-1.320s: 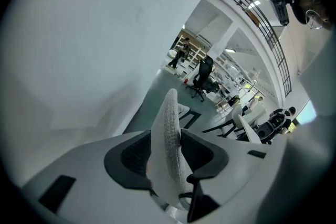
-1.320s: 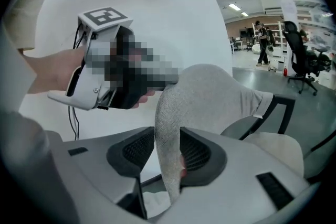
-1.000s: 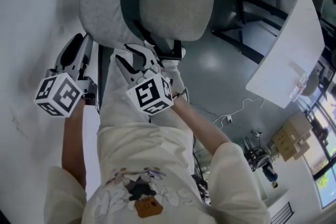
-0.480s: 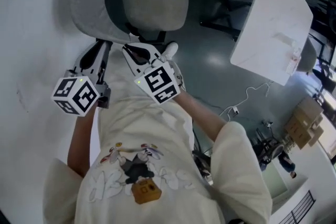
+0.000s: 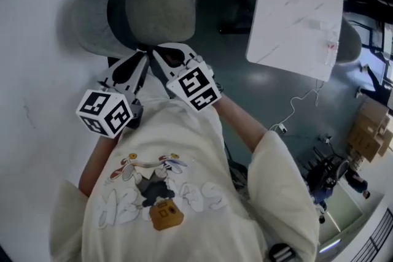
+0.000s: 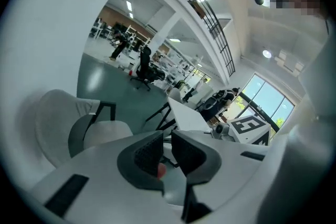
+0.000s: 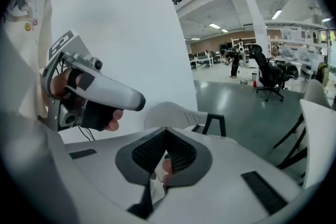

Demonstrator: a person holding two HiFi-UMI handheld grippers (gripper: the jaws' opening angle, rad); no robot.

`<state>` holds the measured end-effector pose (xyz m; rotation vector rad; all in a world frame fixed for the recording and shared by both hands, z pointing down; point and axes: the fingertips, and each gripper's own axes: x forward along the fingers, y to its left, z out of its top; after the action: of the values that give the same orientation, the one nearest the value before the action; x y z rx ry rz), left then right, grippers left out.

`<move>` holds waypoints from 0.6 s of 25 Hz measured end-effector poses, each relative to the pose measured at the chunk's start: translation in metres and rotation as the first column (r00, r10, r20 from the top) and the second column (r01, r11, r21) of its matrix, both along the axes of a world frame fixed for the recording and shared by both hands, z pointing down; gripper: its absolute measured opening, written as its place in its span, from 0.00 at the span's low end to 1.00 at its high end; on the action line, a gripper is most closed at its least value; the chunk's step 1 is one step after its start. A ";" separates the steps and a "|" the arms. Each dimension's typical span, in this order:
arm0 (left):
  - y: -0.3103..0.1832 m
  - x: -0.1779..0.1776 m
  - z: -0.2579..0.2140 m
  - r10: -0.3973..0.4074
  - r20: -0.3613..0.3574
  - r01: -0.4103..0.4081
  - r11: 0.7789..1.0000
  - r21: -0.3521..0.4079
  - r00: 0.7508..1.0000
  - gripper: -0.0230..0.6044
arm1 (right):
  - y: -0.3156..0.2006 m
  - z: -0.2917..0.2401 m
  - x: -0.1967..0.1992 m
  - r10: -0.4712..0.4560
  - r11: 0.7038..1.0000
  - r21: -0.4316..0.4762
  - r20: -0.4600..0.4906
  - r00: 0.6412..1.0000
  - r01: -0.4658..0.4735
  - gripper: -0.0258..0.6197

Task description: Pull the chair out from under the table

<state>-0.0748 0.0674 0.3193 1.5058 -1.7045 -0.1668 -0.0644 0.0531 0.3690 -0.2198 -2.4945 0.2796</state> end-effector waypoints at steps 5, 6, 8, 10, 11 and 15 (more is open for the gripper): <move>-0.024 0.032 -0.029 0.060 0.025 -0.061 0.997 0.048 0.998 0.12 | -0.015 -0.046 0.034 -0.006 1.000 0.010 0.059 0.998 0.005 0.05; -0.030 0.037 -0.035 0.068 0.030 -0.070 0.996 0.063 0.997 0.12 | -0.016 -0.053 0.042 -0.018 1.000 0.008 0.064 0.998 0.018 0.05; -0.042 0.046 -0.047 0.099 0.041 -0.102 0.990 0.097 0.994 0.12 | -0.021 -0.065 0.056 -0.031 0.999 0.018 0.069 0.997 0.030 0.05; -0.051 0.058 -0.058 0.154 0.047 -0.159 0.979 0.131 0.987 0.12 | -0.028 -0.073 0.072 -0.003 0.999 0.049 0.061 0.998 0.000 0.05; -0.052 0.064 -0.063 0.182 0.057 -0.188 0.971 0.146 0.982 0.12 | -0.031 -0.075 0.079 0.017 0.998 0.059 0.055 0.998 -0.020 0.05; -0.044 0.077 -0.075 0.231 0.164 -0.256 0.955 0.153 0.959 0.10 | -0.035 -0.086 0.107 0.047 0.998 0.039 0.051 0.998 -0.049 0.05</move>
<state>0.0023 0.0230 0.2439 1.8841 -1.6310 -0.0778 0.0427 0.0177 0.2834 -0.1517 -2.5547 0.2466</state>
